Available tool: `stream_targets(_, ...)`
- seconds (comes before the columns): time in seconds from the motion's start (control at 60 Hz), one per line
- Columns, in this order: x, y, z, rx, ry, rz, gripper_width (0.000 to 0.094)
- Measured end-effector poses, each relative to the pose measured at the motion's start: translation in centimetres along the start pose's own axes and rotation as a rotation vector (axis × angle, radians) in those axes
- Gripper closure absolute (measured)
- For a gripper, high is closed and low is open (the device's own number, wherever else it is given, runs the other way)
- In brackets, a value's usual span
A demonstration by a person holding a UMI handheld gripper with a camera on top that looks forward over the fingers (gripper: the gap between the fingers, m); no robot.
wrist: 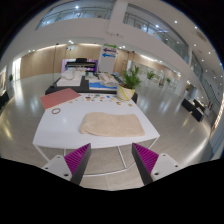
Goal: Fold towel
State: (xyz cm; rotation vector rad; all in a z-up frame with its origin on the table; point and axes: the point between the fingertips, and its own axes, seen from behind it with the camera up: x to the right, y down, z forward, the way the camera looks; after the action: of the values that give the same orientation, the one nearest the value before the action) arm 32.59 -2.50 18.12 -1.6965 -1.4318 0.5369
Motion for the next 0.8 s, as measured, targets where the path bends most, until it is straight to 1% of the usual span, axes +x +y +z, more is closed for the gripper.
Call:
stream_targets(0.067,-1.0,0.2,-0.3,0.012,-0.033,-0.014,0.0085)
stream_targets(0.2,-5.7,-0.7,0.7,0.034,-0.09,-0.071,0.0084)
stream_targets(0.217,-5.2,-0.6,0.2,0.038,-0.099,-0.075,0.0081)
stream_targets(0.35,-9.4,-1.2,1.8,0.051,-0.165,-0.093,0.0081)
stream_targets(0.45,-11.1,-1.8,3.3,0.057,-0.193,-0.103,0.0082)
stream_targets(0.617,-13.3,-2.9,7.8,0.07,-0.223,-0.121,0.0082)
stream_targets(0.8,-15.1,-3.1,15.9,0.06,-0.235,-0.131,0.0083)
